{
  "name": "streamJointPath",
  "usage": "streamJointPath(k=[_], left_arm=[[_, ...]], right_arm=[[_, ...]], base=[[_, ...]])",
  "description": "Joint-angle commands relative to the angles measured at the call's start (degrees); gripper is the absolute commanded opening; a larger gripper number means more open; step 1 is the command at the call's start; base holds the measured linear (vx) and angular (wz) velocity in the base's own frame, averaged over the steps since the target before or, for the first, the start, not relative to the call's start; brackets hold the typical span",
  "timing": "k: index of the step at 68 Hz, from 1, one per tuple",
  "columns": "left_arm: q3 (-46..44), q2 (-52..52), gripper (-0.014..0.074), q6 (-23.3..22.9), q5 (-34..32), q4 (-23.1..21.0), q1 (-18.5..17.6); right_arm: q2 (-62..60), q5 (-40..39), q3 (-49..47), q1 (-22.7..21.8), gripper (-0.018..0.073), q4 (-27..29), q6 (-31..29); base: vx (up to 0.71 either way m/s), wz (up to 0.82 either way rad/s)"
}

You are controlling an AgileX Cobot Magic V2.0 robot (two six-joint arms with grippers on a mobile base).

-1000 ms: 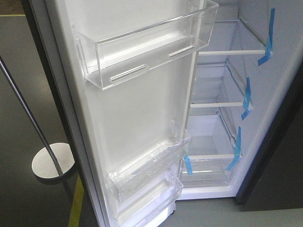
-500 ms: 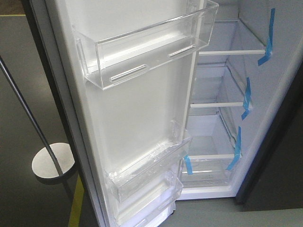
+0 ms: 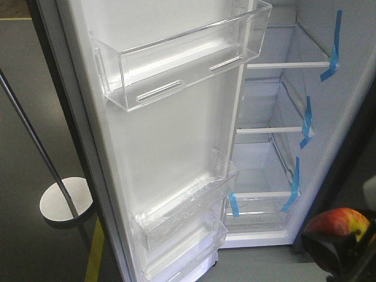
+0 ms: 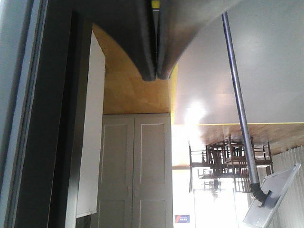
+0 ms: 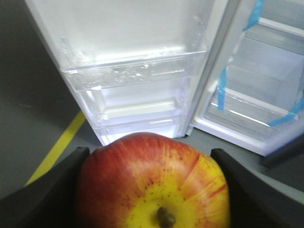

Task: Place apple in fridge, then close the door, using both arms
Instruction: 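Raise the right gripper and lower the apple into the upper door bin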

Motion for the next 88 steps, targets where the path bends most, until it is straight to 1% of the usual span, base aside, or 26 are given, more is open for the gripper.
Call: streamJointPath(k=[1,5,8,11,14,17,24,26,29,35,44,58,64,76,83,88], left_arm=[[0.4,-0.8,-0.0006,-0.5,-4.3,-0.4,0.1],[0.4,-0.8,-0.0006,-0.5,-4.3,-0.4,0.1],[0.4,-0.8,-0.0006,-0.5,-4.3,-0.4,0.1],[0.4,-0.8,-0.0006,-0.5,-4.3,-0.4,0.1],[0.4,-0.8,-0.0006,-0.5,-4.3,-0.4,0.1],[0.4,-0.8,-0.0006,-0.5,-4.3,-0.4,0.1],[0.4,-0.8,-0.0006,-0.5,-4.3,-0.4,0.1],[0.4,-0.8,-0.0006,-0.5,-4.3,-0.4,0.1],[0.4,-0.8,-0.0006,-0.5,-4.3,-0.4,0.1],[0.4,-0.8,-0.0006,-0.5,-4.3,-0.4,0.1],[0.4,-0.8,-0.0006,-0.5,-4.3,-0.4,0.1],[0.4,-0.8,-0.0006,-0.5,-4.3,-0.4,0.1],[0.4,-0.8,-0.0006,-0.5,-4.3,-0.4,0.1],[0.4,-0.8,-0.0006,-0.5,-4.3,-0.4,0.1],[0.4,-0.8,-0.0006,-0.5,-4.3,-0.4,0.1],[0.4,-0.8,-0.0006,-0.5,-4.3,-0.4,0.1]], right_arm=[[6.1,-6.2,-4.2,-0.2,0.0256,-6.2,3.5],[10.5,-7.5,-7.4,-1.8,0.0268,-7.1,3.7],[12.9,-8.0,-10.1,-4.1,0.0273,-7.0,3.0],[15.6,-8.1,-14.1,-6.8,0.0274,-6.2,1.7],[18.1,-7.9,-17.4,-9.5,0.0274,-4.2,-0.8],[20.1,-7.5,-20.6,-11.5,0.0274,-0.8,-5.1],[25.2,-4.3,-30.5,-15.9,0.0274,12.5,-17.4],[26.5,-3.3,-32.9,-16.8,0.0274,15.5,-20.9],[27.9,-1.6,-37.1,-17.7,0.0274,19.9,-24.4],[31.1,0.9,-44.6,-18.2,0.0274,24.4,-29.1],[35.8,2.6,-54.0,-18.2,0.0274,26.8,-31.4],[44.3,3.6,-67.2,-18.2,0.0274,28.8,-31.5],[47.7,4.2,-72.7,-18.2,0.0274,31.3,-32.3],[53.4,4.2,-80.6,-18.2,0.0274,38.4,-36.0],[56.2,4.2,-83.7,-18.2,0.0274,40.1,-36.8],[57.8,4.2,-85.3,-18.2,0.0274,40.1,-36.8]], base=[[0.0,0.0],[0.0,0.0],[0.0,0.0],[0.0,0.0],[0.0,0.0],[0.0,0.0],[0.0,0.0],[0.0,0.0],[0.0,0.0],[0.0,0.0],[0.0,0.0],[0.0,0.0],[0.0,0.0],[0.0,0.0],[0.0,0.0],[0.0,0.0]])
